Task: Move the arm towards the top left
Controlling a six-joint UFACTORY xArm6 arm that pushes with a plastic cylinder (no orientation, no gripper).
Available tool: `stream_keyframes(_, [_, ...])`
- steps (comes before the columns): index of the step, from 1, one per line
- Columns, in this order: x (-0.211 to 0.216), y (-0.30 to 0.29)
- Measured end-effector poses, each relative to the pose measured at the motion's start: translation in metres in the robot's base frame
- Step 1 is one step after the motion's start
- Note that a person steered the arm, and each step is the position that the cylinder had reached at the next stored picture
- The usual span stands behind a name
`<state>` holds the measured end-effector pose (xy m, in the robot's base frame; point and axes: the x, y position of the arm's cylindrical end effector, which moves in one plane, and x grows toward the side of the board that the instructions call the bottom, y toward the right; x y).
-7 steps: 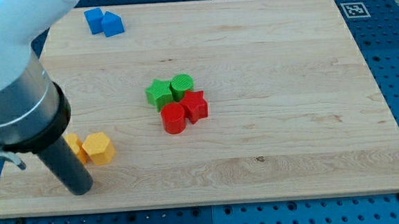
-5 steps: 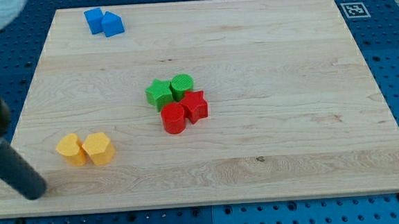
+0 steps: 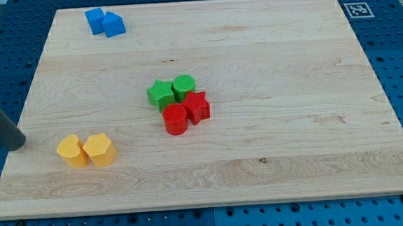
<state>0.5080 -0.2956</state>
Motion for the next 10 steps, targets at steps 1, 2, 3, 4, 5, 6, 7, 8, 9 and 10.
stream_keyframes(1, [-0.035, -0.009])
stream_keyframes(2, [-0.064, -0.009])
stream_keyframes(3, [-0.092, 0.015])
stream_keyframes(4, [-0.112, 0.015])
stream_keyframes(5, [-0.175, 0.011])
stream_keyframes(6, [-0.232, 0.011])
stream_keyframes(7, [-0.255, 0.011])
stream_keyframes(8, [-0.255, 0.011])
stream_keyframes(9, [-0.28, 0.009])
stream_keyframes(10, [-0.314, 0.009])
